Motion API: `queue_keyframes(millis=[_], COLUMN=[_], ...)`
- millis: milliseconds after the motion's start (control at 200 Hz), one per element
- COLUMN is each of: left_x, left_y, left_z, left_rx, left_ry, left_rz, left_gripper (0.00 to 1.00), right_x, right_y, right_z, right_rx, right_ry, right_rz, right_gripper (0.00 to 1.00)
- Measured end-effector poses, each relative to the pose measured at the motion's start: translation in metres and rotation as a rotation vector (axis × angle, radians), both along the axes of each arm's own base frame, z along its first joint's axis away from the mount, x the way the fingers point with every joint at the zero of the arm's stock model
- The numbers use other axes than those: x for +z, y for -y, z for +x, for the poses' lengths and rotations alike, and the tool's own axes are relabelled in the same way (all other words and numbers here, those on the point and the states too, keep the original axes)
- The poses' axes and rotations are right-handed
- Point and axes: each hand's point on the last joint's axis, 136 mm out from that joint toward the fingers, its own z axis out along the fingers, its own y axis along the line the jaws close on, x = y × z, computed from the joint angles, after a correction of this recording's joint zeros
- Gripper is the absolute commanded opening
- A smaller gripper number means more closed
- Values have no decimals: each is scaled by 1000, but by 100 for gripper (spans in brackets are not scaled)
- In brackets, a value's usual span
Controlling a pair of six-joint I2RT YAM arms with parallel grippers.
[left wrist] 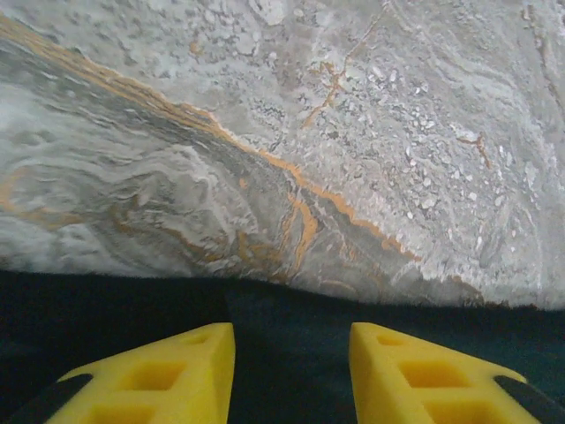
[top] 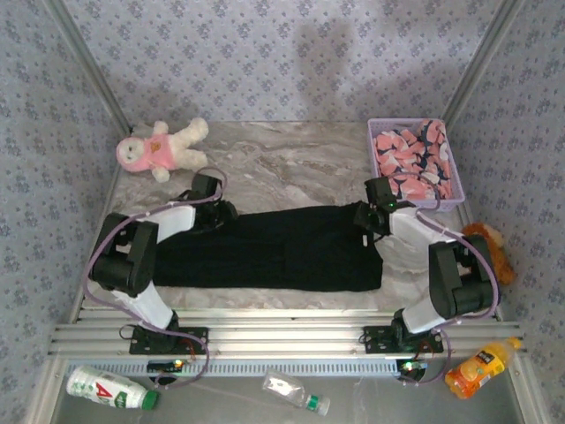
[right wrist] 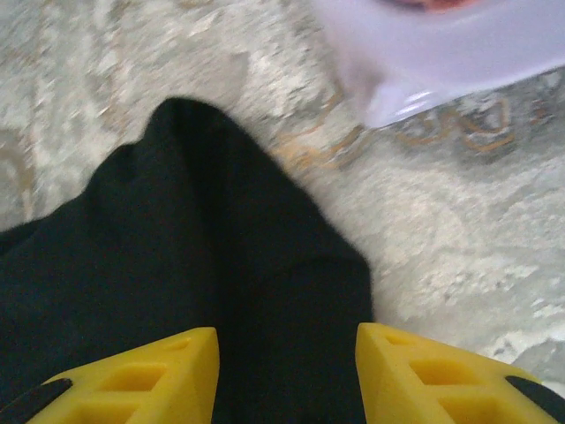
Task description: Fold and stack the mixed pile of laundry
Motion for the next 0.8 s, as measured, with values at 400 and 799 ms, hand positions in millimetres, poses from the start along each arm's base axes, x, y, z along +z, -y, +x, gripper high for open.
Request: queue_keyframes(millis=[400, 799], left_x=[0, -16], left_y=[-12, -4], left_z=[-25, -28], left_rx=[-103, -129], left_ry=[-47, -86], left_rz=[96, 70], left_gripper=[0, 0], right_x=[-18, -32], right_y=[-127, -154], right_z=[-66, 28], right_rx=[353, 261], right_ry=[-140, -156], right_rz=[-18, -24], right_gripper=[43, 43])
